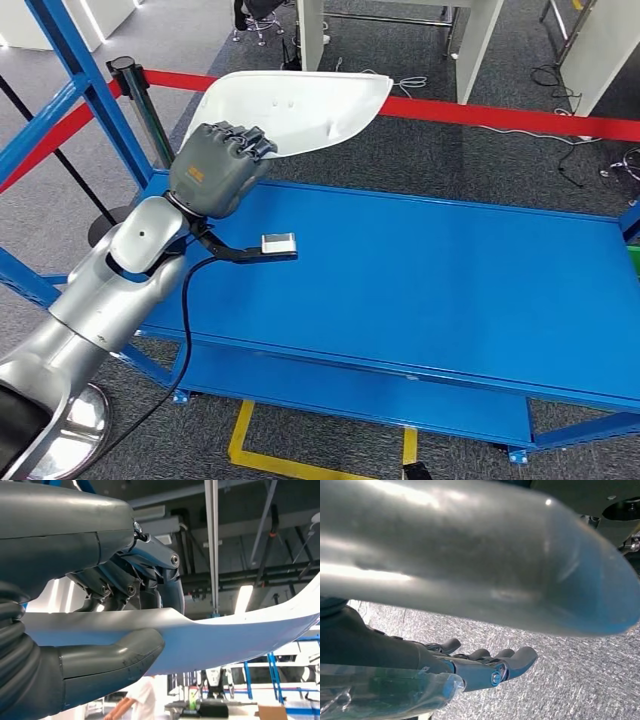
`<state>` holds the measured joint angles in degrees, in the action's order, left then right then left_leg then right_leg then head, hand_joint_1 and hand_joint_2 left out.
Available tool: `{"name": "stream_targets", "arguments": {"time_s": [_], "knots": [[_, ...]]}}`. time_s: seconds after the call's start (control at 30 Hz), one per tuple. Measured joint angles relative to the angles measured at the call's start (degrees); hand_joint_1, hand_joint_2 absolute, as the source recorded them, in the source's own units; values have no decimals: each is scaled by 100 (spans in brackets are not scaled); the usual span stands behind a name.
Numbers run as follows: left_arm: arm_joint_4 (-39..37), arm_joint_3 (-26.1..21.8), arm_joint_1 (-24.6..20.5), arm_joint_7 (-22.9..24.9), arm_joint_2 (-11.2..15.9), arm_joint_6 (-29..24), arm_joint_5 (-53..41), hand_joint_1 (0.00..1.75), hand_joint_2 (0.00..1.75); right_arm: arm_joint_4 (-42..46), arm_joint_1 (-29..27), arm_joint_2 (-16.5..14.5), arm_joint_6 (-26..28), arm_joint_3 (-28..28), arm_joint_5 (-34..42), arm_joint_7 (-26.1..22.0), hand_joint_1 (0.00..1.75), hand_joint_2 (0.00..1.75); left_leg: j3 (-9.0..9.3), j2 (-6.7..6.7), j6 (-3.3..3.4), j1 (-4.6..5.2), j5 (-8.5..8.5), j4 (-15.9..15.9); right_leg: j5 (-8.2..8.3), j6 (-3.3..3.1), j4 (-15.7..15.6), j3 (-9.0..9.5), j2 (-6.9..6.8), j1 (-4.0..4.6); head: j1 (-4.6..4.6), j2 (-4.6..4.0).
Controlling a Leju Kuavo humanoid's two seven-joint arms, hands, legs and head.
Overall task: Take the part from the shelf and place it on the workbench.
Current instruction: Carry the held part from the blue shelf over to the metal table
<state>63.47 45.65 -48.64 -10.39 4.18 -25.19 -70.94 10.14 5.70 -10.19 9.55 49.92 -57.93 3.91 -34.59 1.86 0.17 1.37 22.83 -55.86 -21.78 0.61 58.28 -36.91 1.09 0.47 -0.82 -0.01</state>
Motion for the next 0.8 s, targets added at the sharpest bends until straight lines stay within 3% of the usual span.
{"name": "stream_targets", "arguments": {"time_s": [0.53,0.6,0.67,0.7,0.73,0.8], "knots": [[16,95,32,-43,12,147,181,175,175,0,0,-2,2,94,-35,-9,0,0,-10,-3,110,44,-2,-42,21,108,-13,15,6,-48,-4,1],[32,101,39,-51,5,155,190,175,175,-1,0,-2,7,95,-49,-26,0,0,-1,-25,140,0,-50,8,-406,170,633,-233,-21,-52,11,0],[46,113,61,-68,-1,163,199,175,175,-1,-1,-2,11,96,-66,-44,0,0,1,-50,154,-45,-89,44,-898,245,1521,-556,-54,-69,27,-1],[46,119,71,-78,0,164,200,175,175,0,-1,-2,11,96,-71,-46,0,0,-3,-54,146,-53,-94,42,-900,265,1626,-566,-57,-80,28,0],[46,124,78,-86,-1,165,201,175,175,1,0,-2,11,97,-76,-47,0,0,-7,-55,134,-64,-100,38,-799,286,1501,-464,-59,-94,27,0],[46,128,74,-96,-3,166,204,175,175,0,9,-4,11,98,-83,-50,0,0,-25,-52,83,-87,-105,9,-518,342,766,-15,-53,-127,29,1]]}}
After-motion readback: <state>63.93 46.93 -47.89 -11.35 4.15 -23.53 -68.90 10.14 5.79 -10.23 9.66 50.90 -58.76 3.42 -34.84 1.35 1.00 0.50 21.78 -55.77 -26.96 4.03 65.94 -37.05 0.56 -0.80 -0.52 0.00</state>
